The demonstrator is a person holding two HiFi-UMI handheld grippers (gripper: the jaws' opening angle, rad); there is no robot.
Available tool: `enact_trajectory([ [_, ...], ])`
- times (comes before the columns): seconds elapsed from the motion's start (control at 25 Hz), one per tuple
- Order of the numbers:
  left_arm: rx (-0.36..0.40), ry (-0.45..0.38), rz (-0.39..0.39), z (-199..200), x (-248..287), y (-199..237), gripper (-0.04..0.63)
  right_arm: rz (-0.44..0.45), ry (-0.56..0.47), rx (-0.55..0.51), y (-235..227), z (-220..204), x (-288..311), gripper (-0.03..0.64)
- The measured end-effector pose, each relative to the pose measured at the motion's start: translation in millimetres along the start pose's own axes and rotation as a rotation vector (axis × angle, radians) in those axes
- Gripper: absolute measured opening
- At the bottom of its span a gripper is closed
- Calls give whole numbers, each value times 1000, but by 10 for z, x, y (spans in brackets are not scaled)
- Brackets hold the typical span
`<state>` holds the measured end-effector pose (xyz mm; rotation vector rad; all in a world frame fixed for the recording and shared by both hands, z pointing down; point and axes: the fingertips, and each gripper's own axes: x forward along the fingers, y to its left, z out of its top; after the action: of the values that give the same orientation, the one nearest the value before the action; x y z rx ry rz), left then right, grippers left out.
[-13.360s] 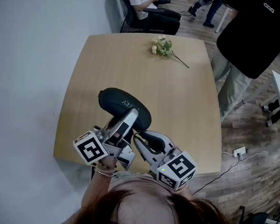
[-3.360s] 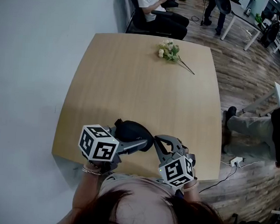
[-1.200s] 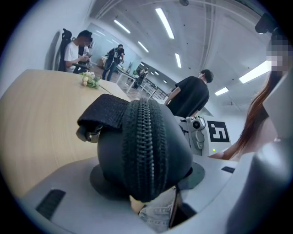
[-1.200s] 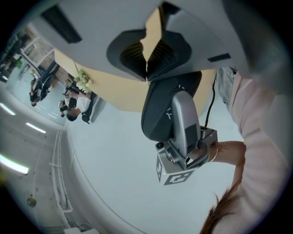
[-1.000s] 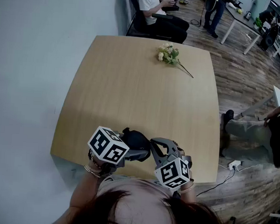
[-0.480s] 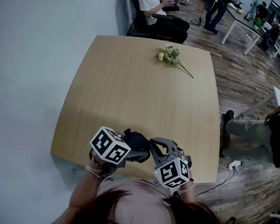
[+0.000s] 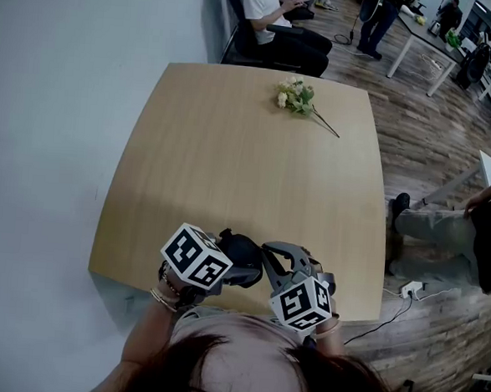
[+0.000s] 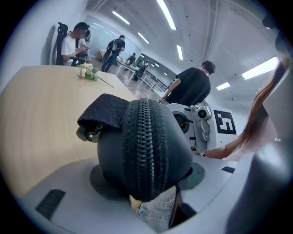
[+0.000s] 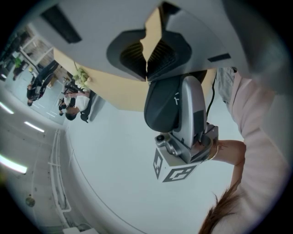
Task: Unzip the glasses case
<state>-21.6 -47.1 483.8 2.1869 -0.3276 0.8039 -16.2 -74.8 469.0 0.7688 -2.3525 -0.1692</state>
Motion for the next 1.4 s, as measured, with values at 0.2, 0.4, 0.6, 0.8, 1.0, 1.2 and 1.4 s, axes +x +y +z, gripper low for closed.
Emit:
enact_trajectory([
  [0.2, 9, 27, -4, -37, 32, 10, 232, 0, -3, -4, -1, 7, 9, 15],
  [0.4, 18, 55, -5, -69, 69, 9, 232, 1, -7, -9, -11, 20, 11, 15],
  [0.6, 20, 70, -9, -88, 86, 10, 232, 3, -6, -13, -9, 20, 10, 15],
  [0.8, 27, 94, -10, -129, 122, 11, 232, 7, -8, -10, -6, 24, 14, 15],
  [1.0, 32, 116, -1, -162, 145, 27, 232, 8, -8, -7, -6, 24, 20, 15],
  [1.2, 44, 144, -3, -211, 185, 21, 232, 9, -9, -10, -1, 28, 23, 15],
  [1.4, 49, 169, -10, -259, 214, 18, 232, 13, -11, -13, 5, 29, 27, 17],
])
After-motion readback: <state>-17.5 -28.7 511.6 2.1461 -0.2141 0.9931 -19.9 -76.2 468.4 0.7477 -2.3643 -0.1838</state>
